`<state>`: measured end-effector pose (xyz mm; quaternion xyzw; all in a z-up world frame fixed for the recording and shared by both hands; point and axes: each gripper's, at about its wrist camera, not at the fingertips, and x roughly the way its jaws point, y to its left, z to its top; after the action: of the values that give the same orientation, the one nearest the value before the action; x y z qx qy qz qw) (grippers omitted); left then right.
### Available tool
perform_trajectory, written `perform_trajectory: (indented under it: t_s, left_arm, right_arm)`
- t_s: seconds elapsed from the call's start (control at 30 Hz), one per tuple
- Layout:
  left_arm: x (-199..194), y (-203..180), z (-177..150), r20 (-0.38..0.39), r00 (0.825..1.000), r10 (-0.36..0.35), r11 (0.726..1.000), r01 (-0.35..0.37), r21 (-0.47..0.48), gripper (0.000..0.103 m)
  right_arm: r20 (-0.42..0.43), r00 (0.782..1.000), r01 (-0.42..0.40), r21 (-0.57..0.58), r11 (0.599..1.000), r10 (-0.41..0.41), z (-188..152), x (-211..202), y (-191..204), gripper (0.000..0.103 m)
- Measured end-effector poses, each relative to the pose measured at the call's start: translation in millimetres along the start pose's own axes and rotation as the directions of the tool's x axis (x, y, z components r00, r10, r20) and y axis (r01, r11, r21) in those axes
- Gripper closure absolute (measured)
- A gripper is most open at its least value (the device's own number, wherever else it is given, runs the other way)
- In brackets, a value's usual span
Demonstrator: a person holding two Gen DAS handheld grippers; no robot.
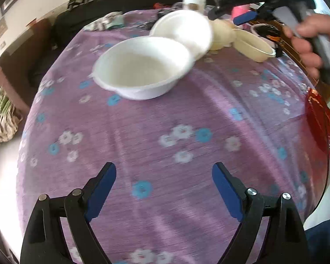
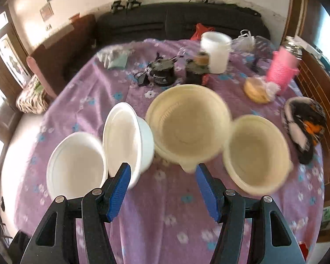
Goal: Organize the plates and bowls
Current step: 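Withdraw the left gripper and move it toward the white paper bowls, then grasp the rim of a white paper bowl with the left gripper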
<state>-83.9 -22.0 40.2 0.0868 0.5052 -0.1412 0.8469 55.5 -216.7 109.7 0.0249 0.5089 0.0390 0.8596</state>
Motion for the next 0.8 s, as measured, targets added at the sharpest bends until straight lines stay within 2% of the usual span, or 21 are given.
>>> perform_trajectory:
  t_s: [0.13,0.2,0.23,0.37,0.57,0.7,0.8]
  left_arm:
    - [1.7,23.4,-7.7,-0.013,1.0,0.012,0.999,-0.013,-0.035,0.014]
    - [3.1,30.5,-9.5,-0.017,1.0,0.013,0.999,-0.014,-0.044,0.014]
    - [3.7,32.6,-9.5,-0.017,1.0,0.011,0.999,-0.011,-0.047,0.014]
    - [6.1,35.6,-4.9,-0.007,1.0,-0.012,0.999,0.011,-0.049,0.014]
    - [8.1,35.6,3.6,0.007,0.998,-0.057,0.996,0.057,-0.066,0.014]
    - [2.9,35.8,8.0,0.032,0.995,-0.095,0.991,0.098,-0.093,0.014]
    - [-2.7,33.0,10.9,0.047,0.992,-0.114,0.987,0.118,-0.106,0.014]
  right_arm:
    - [-0.024,0.999,0.048,-0.023,0.999,-0.049,17.3,38.0,16.7,0.038]
    - [-0.048,0.997,0.053,-0.018,0.998,-0.054,20.9,50.6,17.3,0.07]
    - [-0.071,0.995,0.07,-0.008,0.998,-0.07,21.0,57.1,16.5,0.092]
    - [-0.058,0.995,0.086,0.03,0.996,-0.084,9.4,47.2,7.5,0.096]
    - [-0.05,0.999,0.014,0.098,0.995,-0.009,-36.1,-9.1,-23.9,0.096]
    - [-0.112,0.99,-0.068,0.156,0.985,0.086,-85.6,-40.2,-44.7,0.096]
    - [-0.162,0.966,-0.165,0.215,0.963,0.201,-125.2,-51.3,-51.4,0.095]
